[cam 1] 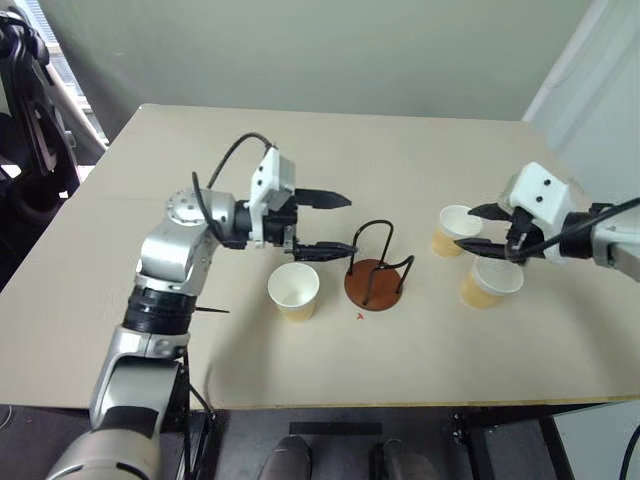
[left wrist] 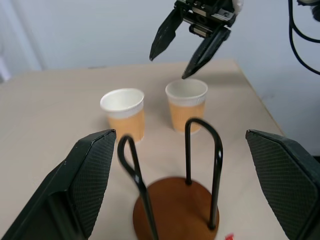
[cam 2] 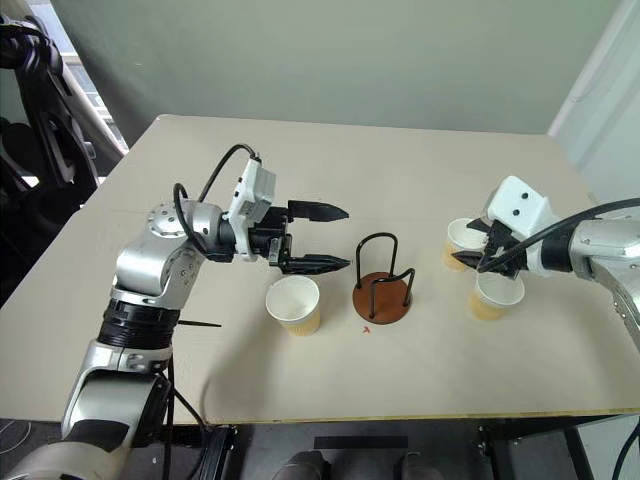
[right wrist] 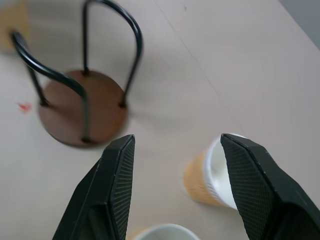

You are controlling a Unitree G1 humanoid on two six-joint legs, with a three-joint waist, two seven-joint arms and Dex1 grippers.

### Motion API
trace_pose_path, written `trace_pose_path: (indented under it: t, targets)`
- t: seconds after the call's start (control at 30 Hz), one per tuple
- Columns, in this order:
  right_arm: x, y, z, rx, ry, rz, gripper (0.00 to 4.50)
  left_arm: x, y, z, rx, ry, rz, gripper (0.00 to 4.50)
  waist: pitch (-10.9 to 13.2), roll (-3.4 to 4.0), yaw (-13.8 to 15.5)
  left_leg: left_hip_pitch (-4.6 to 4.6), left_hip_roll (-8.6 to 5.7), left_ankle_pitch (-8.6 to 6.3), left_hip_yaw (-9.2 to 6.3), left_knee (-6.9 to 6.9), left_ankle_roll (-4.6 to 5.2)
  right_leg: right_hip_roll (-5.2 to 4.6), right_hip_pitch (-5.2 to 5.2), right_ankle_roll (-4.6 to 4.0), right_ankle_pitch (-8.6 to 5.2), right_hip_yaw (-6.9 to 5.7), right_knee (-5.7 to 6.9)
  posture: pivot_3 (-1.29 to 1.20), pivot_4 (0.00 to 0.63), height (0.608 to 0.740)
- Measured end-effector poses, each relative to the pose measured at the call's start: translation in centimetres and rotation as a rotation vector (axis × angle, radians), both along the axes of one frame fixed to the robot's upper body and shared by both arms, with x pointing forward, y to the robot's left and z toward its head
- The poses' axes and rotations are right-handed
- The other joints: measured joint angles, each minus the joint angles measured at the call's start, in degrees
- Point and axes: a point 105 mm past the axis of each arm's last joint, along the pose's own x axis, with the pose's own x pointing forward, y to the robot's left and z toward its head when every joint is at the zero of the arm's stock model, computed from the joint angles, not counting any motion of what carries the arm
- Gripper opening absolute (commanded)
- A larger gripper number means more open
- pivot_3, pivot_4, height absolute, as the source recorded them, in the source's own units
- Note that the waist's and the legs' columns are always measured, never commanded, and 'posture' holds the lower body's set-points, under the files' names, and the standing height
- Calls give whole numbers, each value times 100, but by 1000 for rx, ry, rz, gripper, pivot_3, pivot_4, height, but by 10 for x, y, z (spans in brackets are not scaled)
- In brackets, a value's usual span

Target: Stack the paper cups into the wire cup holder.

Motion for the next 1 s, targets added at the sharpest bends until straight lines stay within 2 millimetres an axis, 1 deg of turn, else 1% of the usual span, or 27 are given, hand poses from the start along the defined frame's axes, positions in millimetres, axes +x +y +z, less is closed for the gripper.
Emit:
trace_pose_path:
  t: [0.07, 0.17, 0.37, 0.47, 0.57, 0.67, 0.8, 1.0]
  targets:
    - [7, -3, -1, -34, -11, -1, 2728, 0, 5, 2, -2, -3, 26, 4451, 0, 0, 9, 0, 0, 0, -3, -1, 0, 1, 0, 0, 0, -2, -1, 0, 150, 740]
    - [17, -1, -6, -47, -3, 16, 2728, 0, 10, 8, -16, -16, 48, 4451, 0, 0, 6, -1, -1, -1, -4, 1, 1, -1, 0, -1, 0, -1, -2, 0, 150, 740]
    - [35, -4, -13, -69, 10, 14, 2728, -4, 9, 10, -28, -17, 47, 4451, 0, 0, 5, -1, -2, 0, -4, -3, 1, -2, 0, -2, 1, -1, -3, 0, 150, 740]
    - [42, -9, -22, -84, 32, 0, 2728, -7, 7, 11, -34, -12, 37, 4451, 0, 0, 7, -1, -1, 0, -4, -5, 1, -2, 0, -3, 2, -2, -3, 0, 150, 740]
    - [47, -14, -31, -101, 52, -15, 2728, -13, 7, 14, -39, -6, 16, 4451, 0, 0, 6, -1, -1, 0, -3, -9, 0, -2, -1, -4, 2, -2, -2, 0, 150, 740]
    - [49, -17, -36, -114, 64, -16, 2728, -17, 14, 11, -1, -5, 22, 4451, 0, 0, -1, -1, 2, 0, -2, -15, 0, -1, -3, -7, 3, -1, -2, 0, 150, 740]
    - [53, -20, -39, -126, 69, -23, 2728, -17, 21, 11, 28, -6, 38, 4451, 0, 0, -4, -1, 1, 0, -2, -14, 0, -2, -3, -8, 3, -1, -4, 0, 150, 740]
    - [57, -20, -49, -133, 100, -13, 2728, -18, 22, 12, 28, -5, 42, 4451, 0, 0, 5, -2, 1, 0, -2, -16, 0, -3, -3, -9, 4, -1, -3, 0, 150, 740]
